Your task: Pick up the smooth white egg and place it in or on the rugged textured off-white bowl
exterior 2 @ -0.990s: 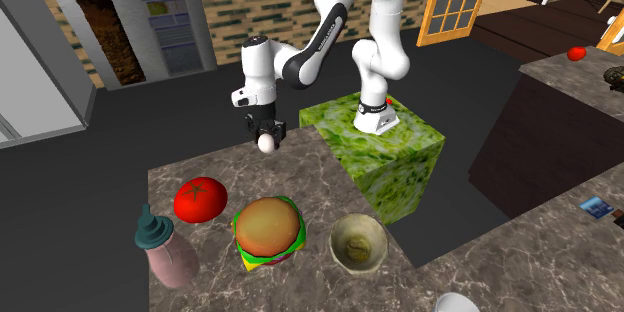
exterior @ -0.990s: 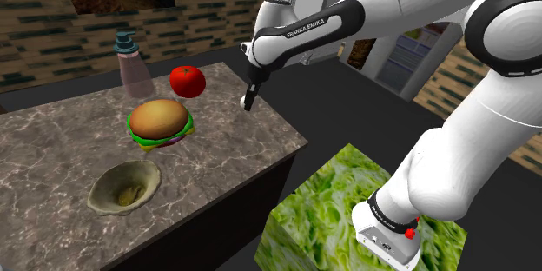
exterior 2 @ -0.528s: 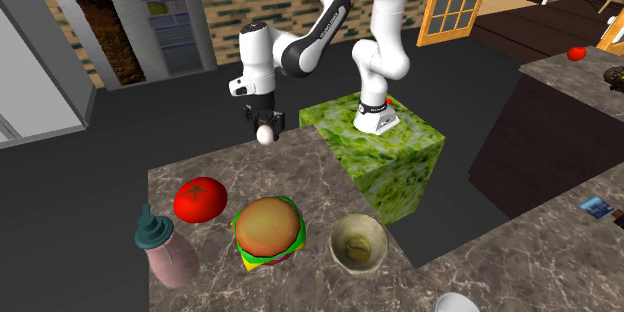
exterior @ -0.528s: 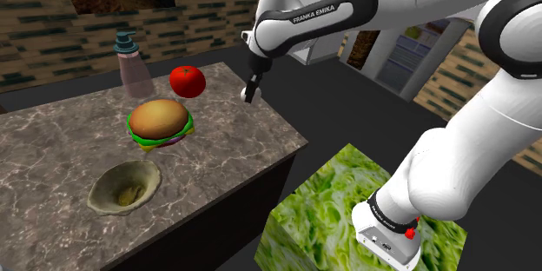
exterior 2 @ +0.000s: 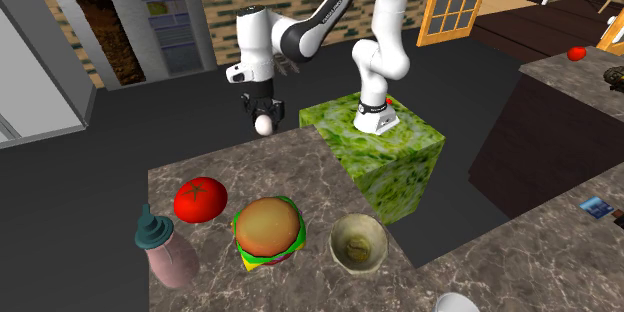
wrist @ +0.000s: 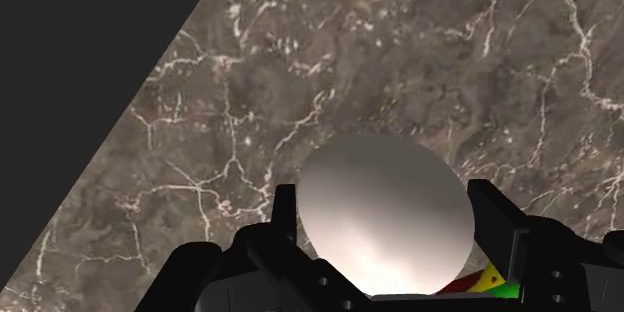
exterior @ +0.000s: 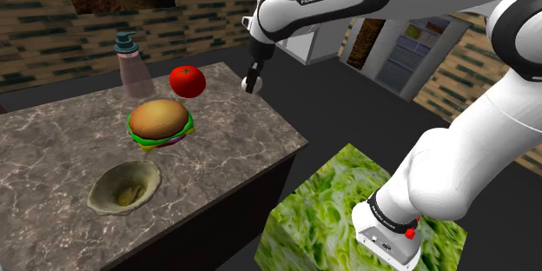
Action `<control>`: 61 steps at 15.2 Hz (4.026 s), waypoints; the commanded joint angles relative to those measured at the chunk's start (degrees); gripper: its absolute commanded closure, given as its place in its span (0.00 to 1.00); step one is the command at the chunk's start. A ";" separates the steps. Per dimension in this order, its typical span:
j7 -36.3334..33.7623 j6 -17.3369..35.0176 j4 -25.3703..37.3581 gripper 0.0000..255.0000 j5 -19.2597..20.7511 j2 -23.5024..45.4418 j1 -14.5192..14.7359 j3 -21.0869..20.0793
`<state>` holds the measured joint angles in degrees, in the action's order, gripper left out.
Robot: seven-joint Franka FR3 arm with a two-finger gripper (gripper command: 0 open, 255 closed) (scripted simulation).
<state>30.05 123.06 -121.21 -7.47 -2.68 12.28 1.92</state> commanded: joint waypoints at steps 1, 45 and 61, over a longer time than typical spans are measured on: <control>-0.16 -1.57 1.15 1.00 0.15 -0.41 -0.04 0.04; -45.56 -15.97 49.82 1.00 13.12 31.54 25.81 -16.89; -45.75 -6.48 40.93 1.00 13.41 32.19 25.31 -16.63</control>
<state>-15.70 116.47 -80.20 5.94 29.52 37.61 -14.71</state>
